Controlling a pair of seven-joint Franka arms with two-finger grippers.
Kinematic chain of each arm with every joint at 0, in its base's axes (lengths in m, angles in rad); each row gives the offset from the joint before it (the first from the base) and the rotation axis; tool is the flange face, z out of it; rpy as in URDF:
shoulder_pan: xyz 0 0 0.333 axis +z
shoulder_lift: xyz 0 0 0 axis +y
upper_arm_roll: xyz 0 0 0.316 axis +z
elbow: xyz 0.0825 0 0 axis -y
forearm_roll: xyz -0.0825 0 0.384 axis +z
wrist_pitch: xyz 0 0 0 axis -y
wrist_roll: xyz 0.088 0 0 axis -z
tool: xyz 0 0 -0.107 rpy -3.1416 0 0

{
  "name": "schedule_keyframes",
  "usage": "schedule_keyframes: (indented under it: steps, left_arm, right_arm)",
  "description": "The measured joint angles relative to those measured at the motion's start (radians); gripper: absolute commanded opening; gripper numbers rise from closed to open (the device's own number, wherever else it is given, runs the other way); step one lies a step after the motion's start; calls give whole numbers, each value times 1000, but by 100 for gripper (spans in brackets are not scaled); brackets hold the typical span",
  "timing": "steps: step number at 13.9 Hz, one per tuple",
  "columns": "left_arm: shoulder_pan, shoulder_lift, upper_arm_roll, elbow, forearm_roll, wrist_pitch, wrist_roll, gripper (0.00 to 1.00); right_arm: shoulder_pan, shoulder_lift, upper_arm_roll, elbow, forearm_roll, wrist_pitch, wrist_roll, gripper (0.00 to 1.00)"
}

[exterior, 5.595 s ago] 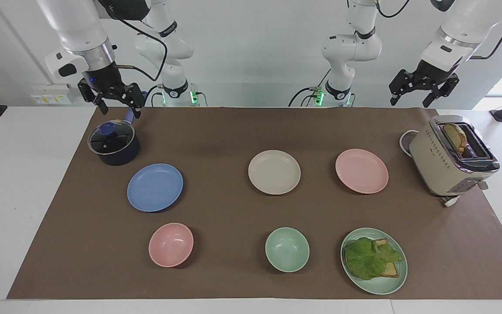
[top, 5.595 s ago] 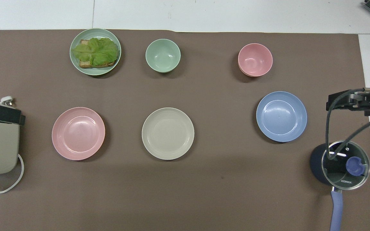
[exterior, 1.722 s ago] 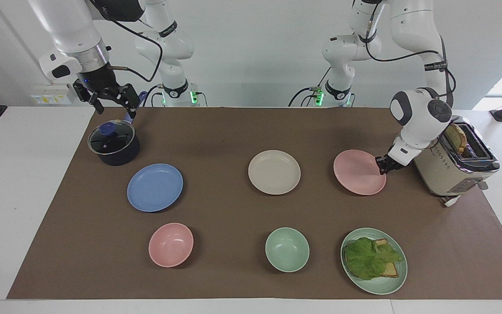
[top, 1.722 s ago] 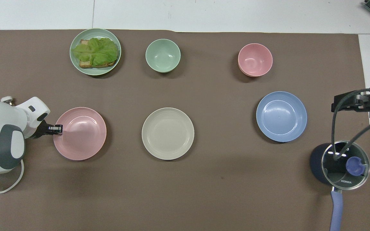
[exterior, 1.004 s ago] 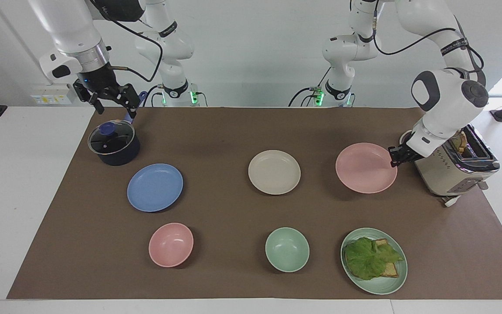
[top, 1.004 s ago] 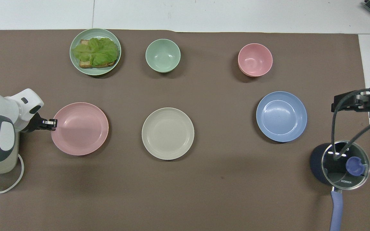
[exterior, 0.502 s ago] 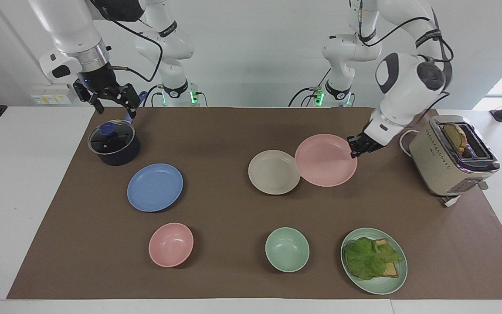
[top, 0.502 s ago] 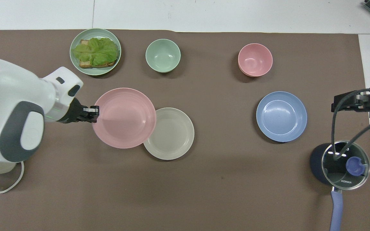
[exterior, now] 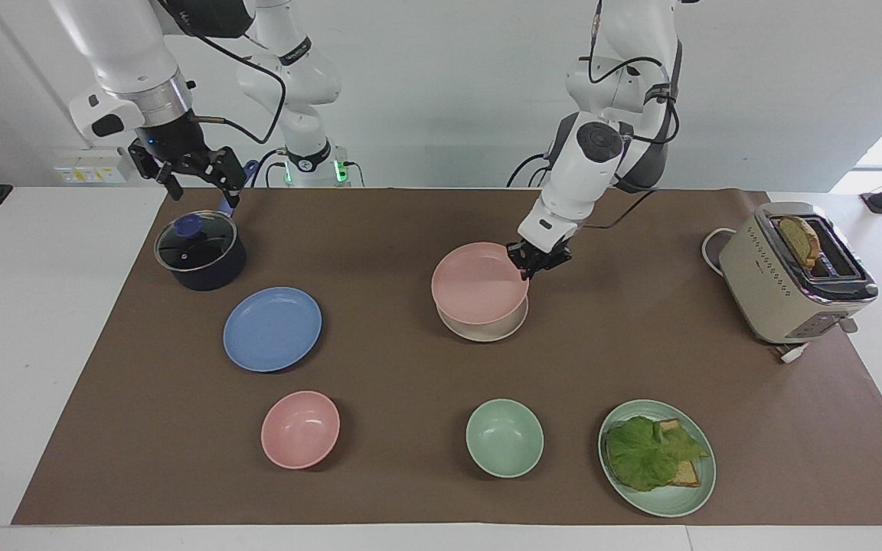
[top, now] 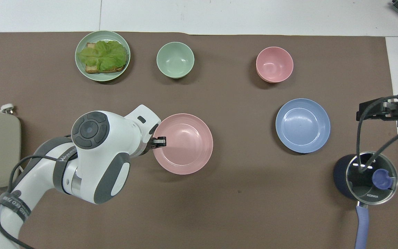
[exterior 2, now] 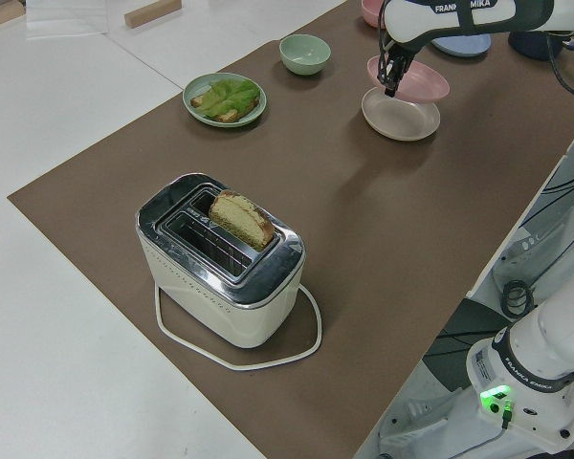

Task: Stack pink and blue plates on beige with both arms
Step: 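Carry the pink plate with the left gripper onto the beige plate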

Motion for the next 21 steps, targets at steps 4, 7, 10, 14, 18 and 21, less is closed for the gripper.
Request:
schedule_keyframes:
  steps: [4,7,10,14,18,21]
  left_arm:
    - [-1,1,2,-40,0,44,11,0]
    - [-3,6,2,-80,0,108,18,0]
    - [-3,13,6,-87,0,124,30,0]
    - [-1,13,13,-87,0,126,60,0]
    - [6,16,25,-86,0,133,77,0]
    - [9,19,27,-86,0,142,77,0]
  right_arm:
    - [0,0,0,0,0,0,-1,100]
    - [0,0,0,0,0,0,-2,100]
    - [0,0,0,0,0,0,-2,100]
    - [0,0,0,0,0,0,-2,100]
    - [0,0,0,0,0,0,-2,100]
    - [0,0,0,0,0,0,-2,100]
